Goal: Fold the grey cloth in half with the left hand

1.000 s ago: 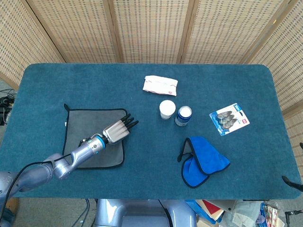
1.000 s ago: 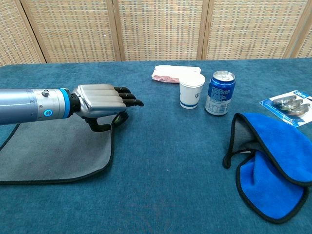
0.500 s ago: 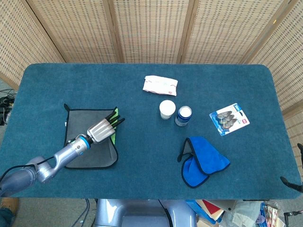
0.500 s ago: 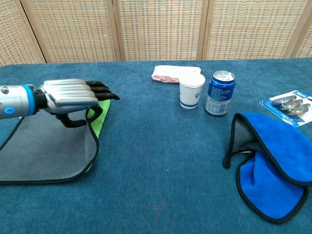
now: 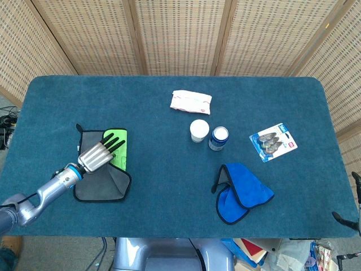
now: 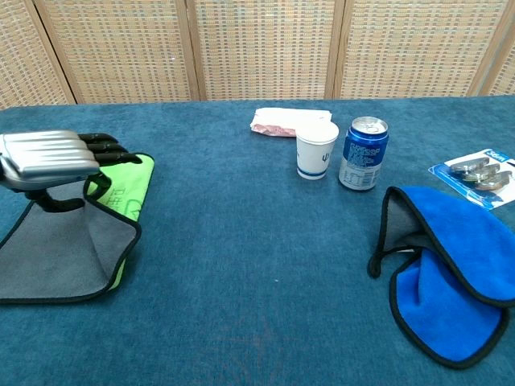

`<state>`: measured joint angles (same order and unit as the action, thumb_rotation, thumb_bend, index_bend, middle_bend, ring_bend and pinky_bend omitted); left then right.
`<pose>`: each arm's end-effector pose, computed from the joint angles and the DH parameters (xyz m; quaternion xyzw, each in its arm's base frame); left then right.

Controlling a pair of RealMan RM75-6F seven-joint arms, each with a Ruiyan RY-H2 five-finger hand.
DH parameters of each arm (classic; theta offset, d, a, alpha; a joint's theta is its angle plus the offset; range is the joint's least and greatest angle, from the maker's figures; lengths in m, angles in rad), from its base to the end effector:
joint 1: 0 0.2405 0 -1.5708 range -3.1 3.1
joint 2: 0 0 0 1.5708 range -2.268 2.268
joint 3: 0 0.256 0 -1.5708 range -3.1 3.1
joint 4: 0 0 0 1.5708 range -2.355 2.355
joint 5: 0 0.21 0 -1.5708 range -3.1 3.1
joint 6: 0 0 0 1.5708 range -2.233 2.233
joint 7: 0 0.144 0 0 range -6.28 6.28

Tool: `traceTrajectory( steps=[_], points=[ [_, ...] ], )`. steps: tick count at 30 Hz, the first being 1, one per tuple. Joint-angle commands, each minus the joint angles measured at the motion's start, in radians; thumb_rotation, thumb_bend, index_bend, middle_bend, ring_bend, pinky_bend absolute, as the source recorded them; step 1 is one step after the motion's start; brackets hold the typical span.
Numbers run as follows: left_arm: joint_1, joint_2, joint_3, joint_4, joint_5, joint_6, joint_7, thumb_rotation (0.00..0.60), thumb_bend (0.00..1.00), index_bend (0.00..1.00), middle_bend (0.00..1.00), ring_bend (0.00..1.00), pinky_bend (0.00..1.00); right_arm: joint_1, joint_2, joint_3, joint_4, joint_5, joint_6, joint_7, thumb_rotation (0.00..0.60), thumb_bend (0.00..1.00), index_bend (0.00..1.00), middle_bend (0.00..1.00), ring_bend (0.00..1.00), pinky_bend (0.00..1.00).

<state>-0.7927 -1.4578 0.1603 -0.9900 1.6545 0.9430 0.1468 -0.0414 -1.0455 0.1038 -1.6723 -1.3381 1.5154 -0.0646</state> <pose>-0.2537 0.3635 0.0214 -0.8955 -0.0781 -0.1855 0.3970 -0.3399 -0.1480 0.1974 0.5167 -0.4089 0.3227 0.6795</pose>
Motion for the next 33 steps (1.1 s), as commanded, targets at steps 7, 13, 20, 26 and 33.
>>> traceTrajectory(
  steps=[7,13,20,26,33],
  points=[
    [0.057,-0.017,0.036,0.110,0.021,0.029,-0.075,0.600,0.53,0.59,0.00,0.00,0.00,-0.002,-0.002,-0.004,-0.006,-0.010,0.008,-0.009,0.600,0.00,0.00,0.00,0.00,0.00],
    [0.087,-0.028,0.050,0.184,0.031,0.044,-0.121,0.600,0.53,0.59,0.00,0.00,0.00,-0.002,-0.004,-0.006,-0.008,-0.013,0.010,-0.016,0.600,0.00,0.00,0.00,0.00,0.00],
    [0.117,-0.043,0.061,0.265,0.041,0.059,-0.172,0.600,0.53,0.59,0.00,0.00,0.00,-0.001,-0.006,-0.008,-0.009,-0.014,0.008,-0.022,0.600,0.00,0.00,0.00,0.00,0.00],
    [0.127,-0.053,0.063,0.306,0.051,0.072,-0.207,0.600,0.53,0.59,0.00,0.00,0.00,-0.001,-0.007,-0.010,-0.011,-0.019,0.010,-0.027,0.600,0.00,0.00,0.00,0.00,0.00],
    [0.134,-0.058,0.059,0.328,0.053,0.070,-0.217,0.600,0.53,0.59,0.00,0.00,0.00,-0.003,-0.006,-0.011,-0.012,-0.020,0.011,-0.024,0.600,0.00,0.00,0.00,0.00,0.00]
  ],
)
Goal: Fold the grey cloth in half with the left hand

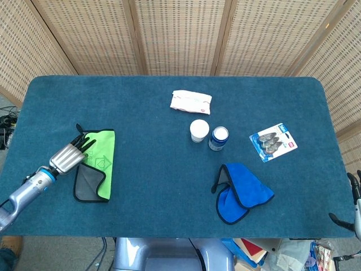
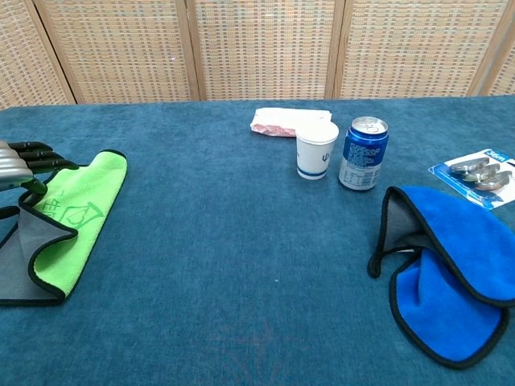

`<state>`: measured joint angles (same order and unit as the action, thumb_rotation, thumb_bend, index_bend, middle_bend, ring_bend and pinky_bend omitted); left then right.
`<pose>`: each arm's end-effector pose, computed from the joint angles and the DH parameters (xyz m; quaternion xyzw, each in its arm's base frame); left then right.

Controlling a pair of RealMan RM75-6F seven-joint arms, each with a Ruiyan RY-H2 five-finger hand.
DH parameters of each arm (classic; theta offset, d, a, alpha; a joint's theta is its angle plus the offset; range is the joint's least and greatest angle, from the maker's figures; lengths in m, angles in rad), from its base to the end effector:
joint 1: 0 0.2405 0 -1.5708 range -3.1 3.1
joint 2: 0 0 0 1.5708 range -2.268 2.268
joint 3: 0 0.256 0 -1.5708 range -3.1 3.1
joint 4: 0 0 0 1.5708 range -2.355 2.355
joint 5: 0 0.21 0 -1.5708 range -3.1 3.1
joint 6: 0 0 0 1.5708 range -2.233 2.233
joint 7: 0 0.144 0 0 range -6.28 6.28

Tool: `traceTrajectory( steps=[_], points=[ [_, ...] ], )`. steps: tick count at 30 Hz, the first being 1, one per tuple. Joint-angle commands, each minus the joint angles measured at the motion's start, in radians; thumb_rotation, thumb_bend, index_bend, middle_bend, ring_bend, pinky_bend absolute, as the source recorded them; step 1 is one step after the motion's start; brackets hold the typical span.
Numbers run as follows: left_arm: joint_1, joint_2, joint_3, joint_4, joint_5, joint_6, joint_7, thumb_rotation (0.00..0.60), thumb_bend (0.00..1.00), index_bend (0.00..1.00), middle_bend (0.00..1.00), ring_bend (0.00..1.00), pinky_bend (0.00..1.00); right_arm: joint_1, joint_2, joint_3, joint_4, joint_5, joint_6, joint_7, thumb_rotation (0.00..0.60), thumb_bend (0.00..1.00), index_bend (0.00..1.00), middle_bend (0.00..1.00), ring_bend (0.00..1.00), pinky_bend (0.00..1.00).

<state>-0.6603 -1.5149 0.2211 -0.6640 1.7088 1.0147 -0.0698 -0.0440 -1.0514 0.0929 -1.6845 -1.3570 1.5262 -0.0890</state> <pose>-0.3337 0.3561 0.0557 -0.8790 -0.1148 -0.1429 0.4402 -0.3355 -0.1456 0.1929 0.5247 -0.4048 0.3215 0.6763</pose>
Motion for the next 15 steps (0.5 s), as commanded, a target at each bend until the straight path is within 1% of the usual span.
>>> traceTrajectory(
  steps=[1,7,8,10,11,12,13,15],
  points=[
    [0.002,-0.002,-0.003,0.001,-0.002,-0.003,-0.001,0.600,0.53,0.59,0.00,0.00,0.00,0.000,0.000,0.000,0.001,-0.001,0.001,0.001,0.600,0.00,0.00,0.00,0.00,0.00],
    [0.005,-0.008,-0.002,-0.003,0.008,0.000,-0.001,0.600,0.53,0.59,0.00,0.00,0.00,0.000,0.002,0.000,0.001,-0.001,-0.002,0.006,0.600,0.00,0.00,0.00,0.00,0.00],
    [0.005,-0.009,-0.002,-0.001,0.010,-0.001,0.002,0.600,0.53,0.54,0.00,0.00,0.00,0.000,0.002,0.000,0.002,0.000,-0.002,0.006,0.600,0.00,0.00,0.00,0.00,0.00],
    [0.006,-0.009,-0.003,0.000,0.010,-0.002,0.007,0.600,0.53,0.32,0.00,0.00,0.00,-0.001,0.003,0.000,0.001,-0.001,0.000,0.007,0.600,0.00,0.00,0.00,0.00,0.00],
    [0.006,-0.009,-0.005,-0.001,0.009,-0.002,0.007,0.600,0.53,0.16,0.00,0.00,0.00,-0.001,0.003,0.000,0.001,-0.002,0.001,0.007,0.600,0.00,0.00,0.00,0.00,0.00],
    [0.006,-0.007,-0.006,-0.002,0.009,-0.003,0.005,0.600,0.52,0.05,0.00,0.00,0.00,-0.001,0.004,0.000,0.000,-0.002,0.001,0.008,0.600,0.00,0.00,0.00,0.00,0.00],
    [0.006,-0.005,-0.006,-0.006,0.008,-0.005,0.003,0.600,0.51,0.01,0.00,0.00,0.00,-0.001,0.004,0.000,0.000,-0.002,0.001,0.008,0.600,0.00,0.00,0.00,0.00,0.00],
    [0.006,0.005,-0.005,-0.016,0.010,-0.006,-0.002,0.600,0.42,0.00,0.00,0.00,0.00,-0.002,0.004,0.000,0.000,-0.002,0.002,0.009,0.600,0.00,0.00,0.00,0.00,0.00]
  ],
)
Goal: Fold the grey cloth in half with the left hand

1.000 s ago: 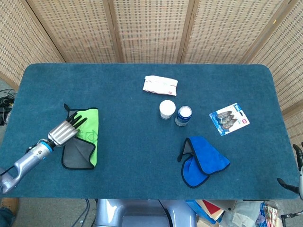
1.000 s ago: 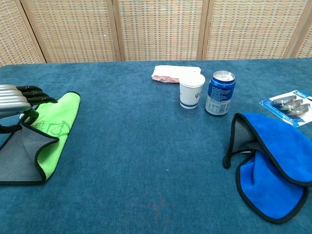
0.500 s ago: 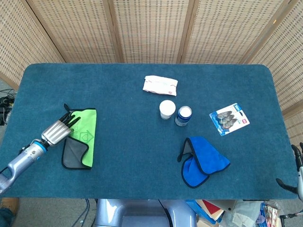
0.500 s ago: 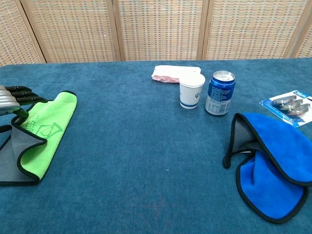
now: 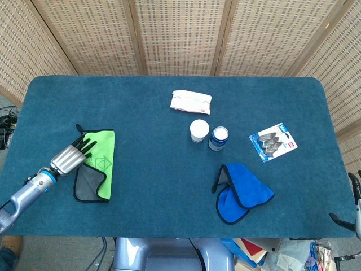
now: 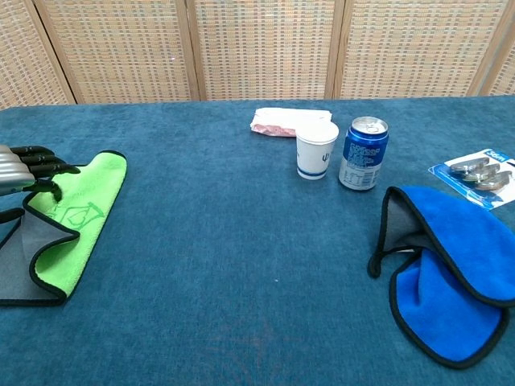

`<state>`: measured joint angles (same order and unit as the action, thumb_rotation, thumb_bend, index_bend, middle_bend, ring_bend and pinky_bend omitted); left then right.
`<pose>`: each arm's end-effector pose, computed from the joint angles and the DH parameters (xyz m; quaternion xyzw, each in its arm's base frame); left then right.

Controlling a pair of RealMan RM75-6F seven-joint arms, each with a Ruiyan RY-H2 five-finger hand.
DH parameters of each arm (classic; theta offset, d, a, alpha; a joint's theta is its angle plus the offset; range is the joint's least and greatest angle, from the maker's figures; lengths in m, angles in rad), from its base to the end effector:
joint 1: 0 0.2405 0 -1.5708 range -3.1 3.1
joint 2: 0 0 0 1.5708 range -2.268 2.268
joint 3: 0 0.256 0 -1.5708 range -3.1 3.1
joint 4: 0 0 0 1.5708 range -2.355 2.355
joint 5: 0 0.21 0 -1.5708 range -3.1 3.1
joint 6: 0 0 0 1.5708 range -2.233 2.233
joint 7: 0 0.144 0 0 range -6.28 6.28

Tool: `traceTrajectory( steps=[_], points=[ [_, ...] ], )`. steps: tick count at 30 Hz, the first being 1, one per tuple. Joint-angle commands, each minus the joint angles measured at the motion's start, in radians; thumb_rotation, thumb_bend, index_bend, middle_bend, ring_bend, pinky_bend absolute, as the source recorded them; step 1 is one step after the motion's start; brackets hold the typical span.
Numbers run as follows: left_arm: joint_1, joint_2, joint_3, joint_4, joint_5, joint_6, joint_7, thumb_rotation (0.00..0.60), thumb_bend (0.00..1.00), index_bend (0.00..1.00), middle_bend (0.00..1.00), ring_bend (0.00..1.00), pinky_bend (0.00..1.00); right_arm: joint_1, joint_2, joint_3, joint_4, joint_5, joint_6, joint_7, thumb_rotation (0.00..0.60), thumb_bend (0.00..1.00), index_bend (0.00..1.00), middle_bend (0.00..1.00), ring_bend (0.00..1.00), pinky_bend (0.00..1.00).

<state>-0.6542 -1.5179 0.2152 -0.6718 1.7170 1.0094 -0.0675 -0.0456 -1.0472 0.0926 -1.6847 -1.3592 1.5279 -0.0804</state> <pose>-0.3342 0.3530 0.0520 -0.8803 -0.1188 -0.1429 0.4365 -0.3355 -0.1451 0.1943 0.5238 -0.4053 0.3236 0.6758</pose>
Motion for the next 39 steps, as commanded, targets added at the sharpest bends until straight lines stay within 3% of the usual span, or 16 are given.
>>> traceTrajectory(
  steps=[1,3,9,14,20,23,31,39],
  points=[
    [0.000,0.013,0.003,-0.011,0.004,0.001,-0.005,0.600,0.39,0.00,0.00,0.00,0.00,0.000,0.000,0.000,0.000,0.000,0.000,0.001,0.600,0.00,0.00,0.00,0.00,0.00],
    [0.002,0.027,0.006,-0.022,0.009,0.008,-0.008,0.600,0.33,0.00,0.00,0.00,0.00,0.000,0.000,0.000,-0.001,-0.001,0.000,0.001,0.600,0.00,0.00,0.00,0.00,0.00],
    [0.018,0.089,0.003,-0.092,0.019,0.086,-0.062,0.600,0.31,0.00,0.00,0.00,0.00,0.001,0.002,-0.003,-0.001,-0.006,-0.002,0.003,0.600,0.00,0.00,0.00,0.00,0.00],
    [0.013,0.175,-0.019,-0.260,0.030,0.177,-0.104,0.600,0.32,0.02,0.00,0.00,0.00,-0.001,0.004,-0.003,-0.003,-0.010,0.001,0.009,0.600,0.00,0.00,0.00,0.00,0.00],
    [-0.043,0.262,-0.040,-0.534,0.016,0.085,-0.022,0.600,0.32,0.16,0.00,0.00,0.00,-0.002,0.004,-0.003,-0.004,-0.008,0.002,0.010,0.600,0.00,0.00,0.00,0.00,0.00],
    [-0.080,0.275,-0.051,-0.642,-0.009,-0.017,0.070,0.600,0.32,0.22,0.00,0.00,0.00,-0.004,0.005,-0.001,-0.004,-0.005,0.005,0.011,0.600,0.00,0.00,0.00,0.00,0.00],
    [-0.116,0.268,-0.091,-0.752,-0.127,-0.194,0.291,0.600,0.32,0.29,0.00,0.00,0.00,-0.007,0.010,0.008,-0.002,0.015,0.006,0.025,0.600,0.00,0.00,0.00,0.00,0.00],
    [-0.115,0.302,-0.119,-0.789,-0.203,-0.225,0.360,0.600,0.32,0.29,0.00,0.00,0.00,-0.006,0.009,0.010,-0.001,0.024,0.000,0.024,0.600,0.00,0.00,0.00,0.00,0.00]
  ],
)
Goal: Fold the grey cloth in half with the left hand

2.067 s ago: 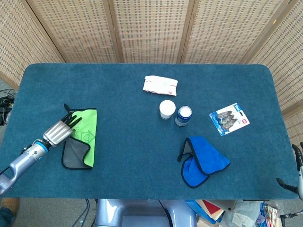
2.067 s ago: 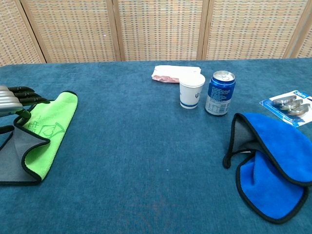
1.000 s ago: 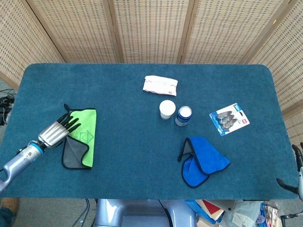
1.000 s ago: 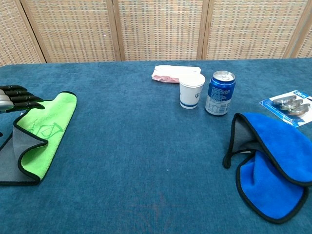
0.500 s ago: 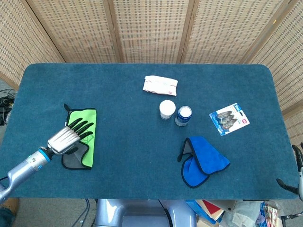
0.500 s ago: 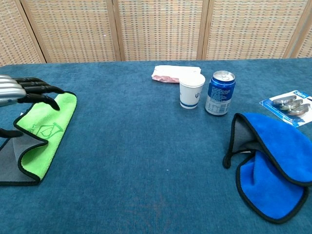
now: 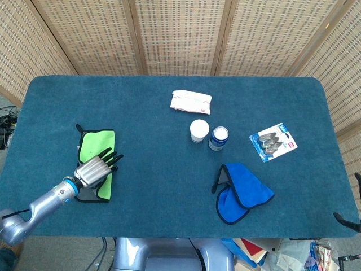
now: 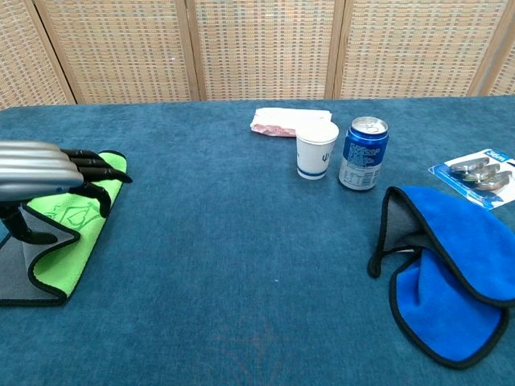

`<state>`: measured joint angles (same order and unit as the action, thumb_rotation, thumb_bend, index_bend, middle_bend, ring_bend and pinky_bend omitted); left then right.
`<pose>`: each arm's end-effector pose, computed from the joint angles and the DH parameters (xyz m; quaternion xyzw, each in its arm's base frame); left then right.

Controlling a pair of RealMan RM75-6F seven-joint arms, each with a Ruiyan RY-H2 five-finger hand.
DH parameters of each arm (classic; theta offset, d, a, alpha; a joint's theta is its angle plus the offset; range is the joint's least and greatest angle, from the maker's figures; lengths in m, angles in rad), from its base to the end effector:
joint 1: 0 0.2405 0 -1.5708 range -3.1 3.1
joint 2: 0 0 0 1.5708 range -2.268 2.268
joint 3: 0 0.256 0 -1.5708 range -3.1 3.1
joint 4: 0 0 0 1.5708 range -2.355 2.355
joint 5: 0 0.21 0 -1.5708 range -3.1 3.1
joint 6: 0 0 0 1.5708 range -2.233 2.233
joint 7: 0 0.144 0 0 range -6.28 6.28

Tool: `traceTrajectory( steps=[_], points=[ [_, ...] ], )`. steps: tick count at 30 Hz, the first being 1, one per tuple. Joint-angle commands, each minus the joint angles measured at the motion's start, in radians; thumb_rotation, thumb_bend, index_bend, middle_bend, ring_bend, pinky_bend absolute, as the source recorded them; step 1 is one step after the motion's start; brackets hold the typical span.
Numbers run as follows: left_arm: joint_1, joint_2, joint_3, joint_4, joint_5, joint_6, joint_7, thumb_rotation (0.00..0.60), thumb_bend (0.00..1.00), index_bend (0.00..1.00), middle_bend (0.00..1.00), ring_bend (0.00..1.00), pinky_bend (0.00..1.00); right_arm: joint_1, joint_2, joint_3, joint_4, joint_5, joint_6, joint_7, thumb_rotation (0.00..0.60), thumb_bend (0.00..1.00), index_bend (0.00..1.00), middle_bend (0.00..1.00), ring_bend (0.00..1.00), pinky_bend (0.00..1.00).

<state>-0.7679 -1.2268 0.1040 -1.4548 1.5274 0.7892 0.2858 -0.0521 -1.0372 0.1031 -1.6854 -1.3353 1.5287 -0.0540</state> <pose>-0.2296 0.3183 0.0413 -0.9009 -0.1731 -0.1681 0.3607 -0.3390 -0.1442 0.2004 0.5087 -0.4121 0.3267 0.6817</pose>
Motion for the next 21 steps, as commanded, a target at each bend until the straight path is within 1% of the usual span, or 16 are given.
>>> traceTrajectory(
  steps=[1,6,8,10,15,21],
  points=[
    [-0.003,0.017,-0.009,-0.008,-0.020,-0.014,0.009,0.600,0.32,0.29,0.00,0.00,0.00,0.001,-0.002,-0.001,-0.001,0.000,-0.001,-0.005,0.600,0.00,0.00,0.00,0.00,0.00],
    [-0.019,0.044,-0.014,-0.021,-0.052,-0.062,0.027,0.600,0.32,0.29,0.00,0.00,0.00,0.002,-0.006,0.000,-0.004,0.004,-0.002,-0.019,0.600,0.00,0.00,0.00,0.00,0.00],
    [-0.029,0.045,-0.012,-0.020,-0.069,-0.095,0.048,0.600,0.32,0.30,0.00,0.00,0.00,0.003,-0.008,0.000,-0.005,0.006,-0.004,-0.025,0.600,0.00,0.00,0.00,0.00,0.00],
    [-0.030,0.040,-0.011,-0.021,-0.077,-0.105,0.058,0.600,0.32,0.31,0.00,0.00,0.00,0.003,-0.009,0.000,-0.004,0.007,-0.004,-0.027,0.600,0.00,0.00,0.00,0.00,0.00],
    [-0.024,0.022,-0.009,-0.013,-0.086,-0.107,0.070,0.600,0.32,0.34,0.00,0.00,0.00,0.003,-0.010,0.002,-0.003,0.013,-0.005,-0.027,0.600,0.00,0.00,0.00,0.00,0.00],
    [-0.014,-0.006,-0.008,0.021,-0.091,-0.101,0.069,0.600,0.32,0.34,0.00,0.00,0.00,0.005,-0.011,0.001,-0.002,0.012,-0.009,-0.027,0.600,0.00,0.00,0.00,0.00,0.00]
  ],
)
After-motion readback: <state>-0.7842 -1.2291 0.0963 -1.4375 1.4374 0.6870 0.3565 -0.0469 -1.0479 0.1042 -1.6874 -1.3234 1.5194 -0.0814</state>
